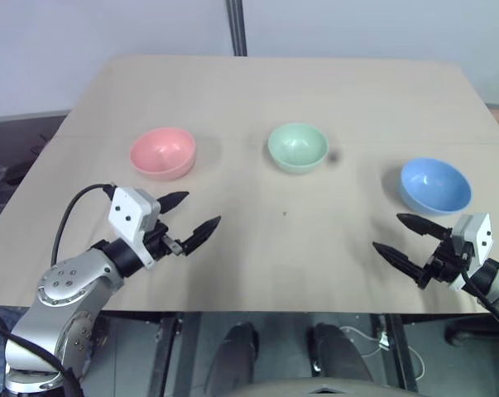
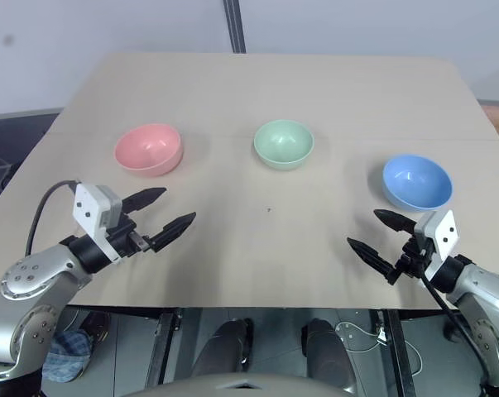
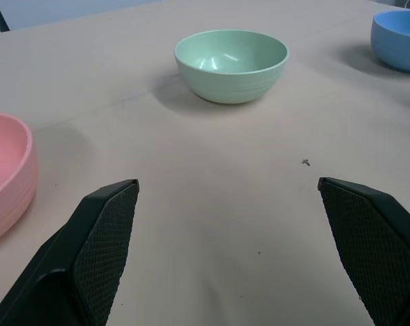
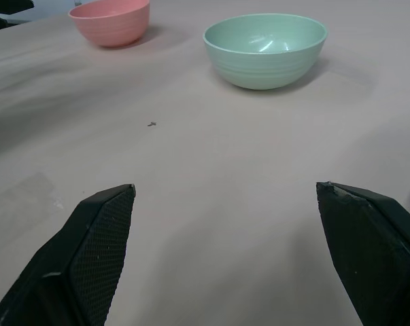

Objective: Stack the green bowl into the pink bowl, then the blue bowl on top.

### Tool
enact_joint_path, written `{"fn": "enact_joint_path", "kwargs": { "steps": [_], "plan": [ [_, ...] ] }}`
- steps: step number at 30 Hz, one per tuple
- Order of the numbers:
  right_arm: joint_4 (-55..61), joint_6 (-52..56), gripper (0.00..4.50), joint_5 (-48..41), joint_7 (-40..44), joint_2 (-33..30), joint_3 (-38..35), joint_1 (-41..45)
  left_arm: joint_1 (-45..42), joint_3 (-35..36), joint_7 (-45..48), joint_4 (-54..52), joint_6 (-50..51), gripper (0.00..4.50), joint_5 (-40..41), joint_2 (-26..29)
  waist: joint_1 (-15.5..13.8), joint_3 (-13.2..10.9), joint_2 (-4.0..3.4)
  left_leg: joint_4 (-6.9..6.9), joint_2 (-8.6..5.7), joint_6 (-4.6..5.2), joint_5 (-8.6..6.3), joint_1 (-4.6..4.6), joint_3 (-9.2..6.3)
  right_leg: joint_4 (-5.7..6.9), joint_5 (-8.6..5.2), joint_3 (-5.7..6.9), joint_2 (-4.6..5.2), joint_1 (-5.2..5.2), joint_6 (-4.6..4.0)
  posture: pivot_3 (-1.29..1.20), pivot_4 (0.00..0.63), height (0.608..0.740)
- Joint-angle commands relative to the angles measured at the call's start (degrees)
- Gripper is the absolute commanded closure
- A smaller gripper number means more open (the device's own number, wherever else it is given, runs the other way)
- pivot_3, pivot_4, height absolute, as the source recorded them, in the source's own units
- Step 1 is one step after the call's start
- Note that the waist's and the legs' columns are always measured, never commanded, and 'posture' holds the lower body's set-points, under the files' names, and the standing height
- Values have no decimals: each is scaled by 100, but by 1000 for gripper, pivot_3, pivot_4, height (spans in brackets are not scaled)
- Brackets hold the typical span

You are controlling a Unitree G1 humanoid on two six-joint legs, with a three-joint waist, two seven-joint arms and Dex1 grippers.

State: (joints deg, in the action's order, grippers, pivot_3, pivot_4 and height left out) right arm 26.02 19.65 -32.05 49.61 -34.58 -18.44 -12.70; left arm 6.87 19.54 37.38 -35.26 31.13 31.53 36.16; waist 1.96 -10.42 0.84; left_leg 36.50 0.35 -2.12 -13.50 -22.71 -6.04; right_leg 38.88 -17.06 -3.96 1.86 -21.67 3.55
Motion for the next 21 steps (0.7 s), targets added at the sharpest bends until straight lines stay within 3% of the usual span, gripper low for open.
{"fn": "enact_joint_path", "kwargs": {
  "steps": [1,21],
  "plan": [
    [180,-159,0,-83,37,-34,-65,-26,-113,-39,-34,-128,-107,32,10,40,0,0,0,0,0,0,0,0,0,0,0,0,0,0,0,0,150,740],
    [65,-278,0,-47,73,-23,-58,-73,31,-93,-78,-28,-310,32,19,-33,0,1,0,2,0,0,0,0,0,2,0,0,0,1,0,0,150,740]
  ]
}}
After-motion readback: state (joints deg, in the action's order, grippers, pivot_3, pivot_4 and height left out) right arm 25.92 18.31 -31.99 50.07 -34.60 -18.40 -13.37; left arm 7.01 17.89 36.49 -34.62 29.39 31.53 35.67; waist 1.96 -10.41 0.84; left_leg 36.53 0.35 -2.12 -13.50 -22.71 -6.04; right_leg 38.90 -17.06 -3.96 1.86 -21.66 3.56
